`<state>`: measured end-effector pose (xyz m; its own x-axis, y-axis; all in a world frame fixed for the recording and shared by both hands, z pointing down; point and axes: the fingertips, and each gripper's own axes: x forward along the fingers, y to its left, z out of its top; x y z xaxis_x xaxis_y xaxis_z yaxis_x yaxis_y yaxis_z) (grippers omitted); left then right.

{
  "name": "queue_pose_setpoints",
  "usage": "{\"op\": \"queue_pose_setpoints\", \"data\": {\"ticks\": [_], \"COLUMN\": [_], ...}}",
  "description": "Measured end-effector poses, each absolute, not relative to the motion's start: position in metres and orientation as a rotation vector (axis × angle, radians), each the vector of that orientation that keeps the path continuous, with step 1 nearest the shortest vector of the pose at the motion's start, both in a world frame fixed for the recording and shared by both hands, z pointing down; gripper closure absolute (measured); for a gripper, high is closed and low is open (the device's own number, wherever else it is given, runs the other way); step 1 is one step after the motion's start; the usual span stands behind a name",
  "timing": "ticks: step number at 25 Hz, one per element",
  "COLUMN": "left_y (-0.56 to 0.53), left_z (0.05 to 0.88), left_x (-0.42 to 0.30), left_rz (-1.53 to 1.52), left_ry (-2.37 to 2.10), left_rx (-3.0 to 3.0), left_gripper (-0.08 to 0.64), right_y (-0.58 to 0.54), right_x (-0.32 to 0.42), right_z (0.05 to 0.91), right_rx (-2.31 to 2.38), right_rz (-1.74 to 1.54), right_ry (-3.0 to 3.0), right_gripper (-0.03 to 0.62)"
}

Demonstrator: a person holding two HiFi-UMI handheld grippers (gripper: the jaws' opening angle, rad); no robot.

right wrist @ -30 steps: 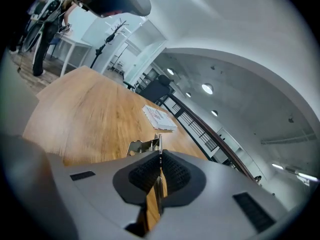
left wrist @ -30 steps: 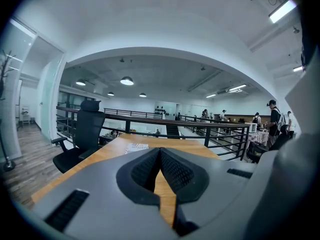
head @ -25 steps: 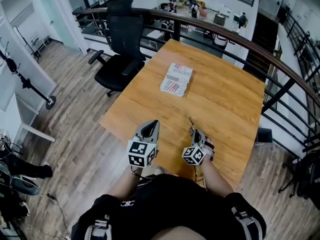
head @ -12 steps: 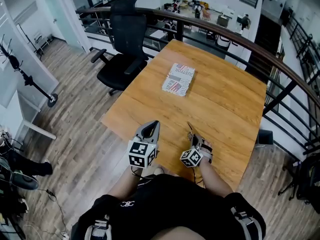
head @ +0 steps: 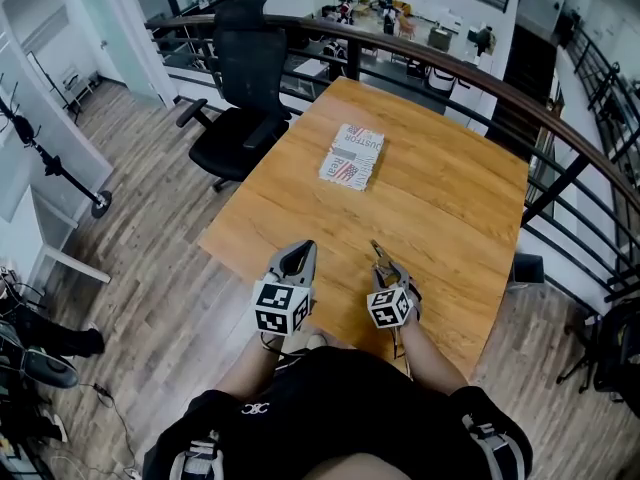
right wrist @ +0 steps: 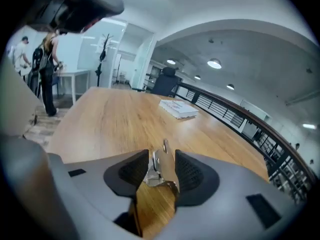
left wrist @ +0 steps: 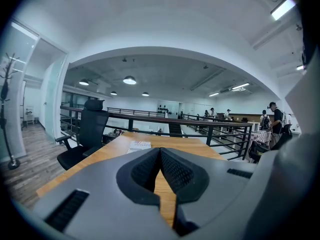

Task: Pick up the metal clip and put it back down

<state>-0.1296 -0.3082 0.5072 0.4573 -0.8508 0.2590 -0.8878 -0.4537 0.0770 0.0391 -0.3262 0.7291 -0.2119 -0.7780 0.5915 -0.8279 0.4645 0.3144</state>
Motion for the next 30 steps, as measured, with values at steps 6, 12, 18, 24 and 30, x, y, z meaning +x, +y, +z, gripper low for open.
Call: {"op": "queue_pose_setpoints", "data": {"ticks": [6, 12, 18, 24, 30], "left_y": [-0.31, -0.309, -0.306, -0.306, -0.303], "left_z": [0.507, 0.505, 0.503, 0.502, 0.494], "left_x": [-0.116, -0.1, -0.083, -0.069, -0.067], "left_rz": [0.26, 0.252, 0.247, 0.24, 0.232], "left_ry": [-1.47, -1.41, -1.352, -1.305, -1.287], "left_rx": [2.53, 2.569, 2.607, 2.643, 2.662], "left_gripper": [0.546, 0.546, 0.546, 0.546, 0.546], "right_y": [-0.334, -0.325, -0.301, -0.29, -0.286], "right_x": [0.052, 0.078, 0.094, 0.104, 0.098], "right_z": [0.624, 0.517, 0.456, 0.445, 0.448], "right_rx": [1.604, 1.869, 1.995, 2.041, 2.012], "right_rz": [0.062, -0.024, -0.078, -0.092, -0.078], "right_ry": [-2.227, -2.335, -2.411, -2.405, -2.395], "right_gripper": [0.55, 0.577, 0.58, 0.58, 0.58]}}
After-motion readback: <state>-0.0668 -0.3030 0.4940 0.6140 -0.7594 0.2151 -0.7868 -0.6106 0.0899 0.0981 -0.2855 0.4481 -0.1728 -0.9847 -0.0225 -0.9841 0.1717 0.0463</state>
